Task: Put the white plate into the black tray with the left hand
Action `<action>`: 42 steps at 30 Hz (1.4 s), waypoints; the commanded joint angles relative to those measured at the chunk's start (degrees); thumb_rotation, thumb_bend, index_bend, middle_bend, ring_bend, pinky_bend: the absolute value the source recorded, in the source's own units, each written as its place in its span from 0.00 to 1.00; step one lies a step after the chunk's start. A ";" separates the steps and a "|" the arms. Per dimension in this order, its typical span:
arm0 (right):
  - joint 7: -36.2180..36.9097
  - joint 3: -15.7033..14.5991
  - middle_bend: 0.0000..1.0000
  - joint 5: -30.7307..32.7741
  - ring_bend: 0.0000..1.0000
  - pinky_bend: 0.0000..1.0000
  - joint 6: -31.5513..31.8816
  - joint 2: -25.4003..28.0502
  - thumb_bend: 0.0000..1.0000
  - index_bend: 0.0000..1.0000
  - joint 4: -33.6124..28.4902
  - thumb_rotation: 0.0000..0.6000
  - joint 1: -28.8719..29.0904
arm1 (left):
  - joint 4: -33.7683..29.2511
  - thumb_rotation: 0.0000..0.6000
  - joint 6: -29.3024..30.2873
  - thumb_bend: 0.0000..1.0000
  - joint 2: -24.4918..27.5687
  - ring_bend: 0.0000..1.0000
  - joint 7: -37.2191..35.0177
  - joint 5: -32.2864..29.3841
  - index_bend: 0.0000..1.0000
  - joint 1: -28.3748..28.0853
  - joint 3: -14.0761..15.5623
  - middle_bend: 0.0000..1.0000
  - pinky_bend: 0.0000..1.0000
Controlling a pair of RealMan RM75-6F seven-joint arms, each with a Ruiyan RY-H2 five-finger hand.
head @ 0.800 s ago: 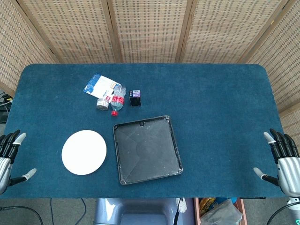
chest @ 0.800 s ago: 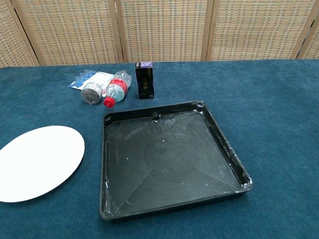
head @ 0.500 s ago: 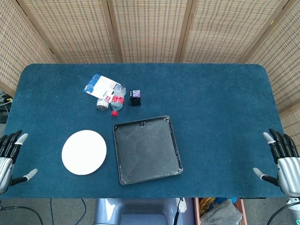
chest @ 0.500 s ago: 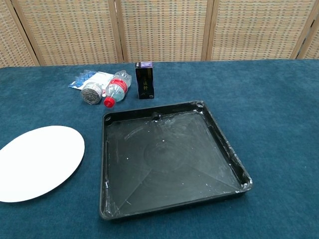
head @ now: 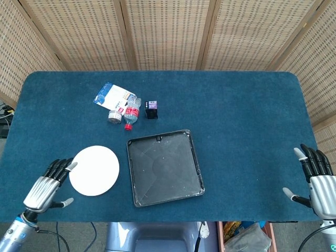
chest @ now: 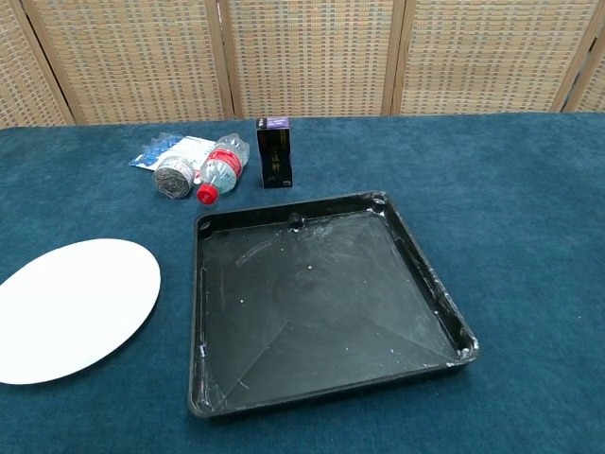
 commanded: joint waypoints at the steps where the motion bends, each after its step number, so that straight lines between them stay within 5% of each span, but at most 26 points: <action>1: 0.38 0.08 0.00 0.20 0.00 0.00 -0.09 0.14 0.00 0.00 0.01 1.00 0.03 | 6.85 1.00 -1.15 0.11 -6.22 0.00 -2.63 1.04 0.01 -0.79 1.43 0.00 0.00; 8: 1.57 0.19 0.00 0.41 0.00 0.00 -0.03 0.47 0.00 0.00 0.06 1.00 0.00 | 13.34 1.00 -1.36 0.17 -11.99 0.00 -4.65 -0.62 0.18 -0.37 1.77 0.00 0.00; 21: 3.24 0.20 0.00 0.53 0.00 0.00 -0.22 0.97 0.00 0.00 0.23 1.00 0.07 | 20.39 1.00 -0.97 0.29 -17.69 0.00 -4.37 -2.27 0.24 -0.56 1.83 0.00 0.00; 34: 3.75 0.08 0.00 0.33 0.00 0.00 -0.29 1.11 0.00 0.00 0.23 1.00 0.09 | 22.92 1.00 -1.48 0.31 -19.32 0.00 -5.10 -3.52 0.24 -1.26 1.97 0.00 0.00; 42: 3.80 0.08 0.00 0.40 0.00 0.00 -0.37 1.06 0.00 0.00 0.26 1.00 0.13 | 25.38 1.00 -1.46 0.44 -20.74 0.00 -5.95 -4.54 0.31 -1.54 1.39 0.00 0.00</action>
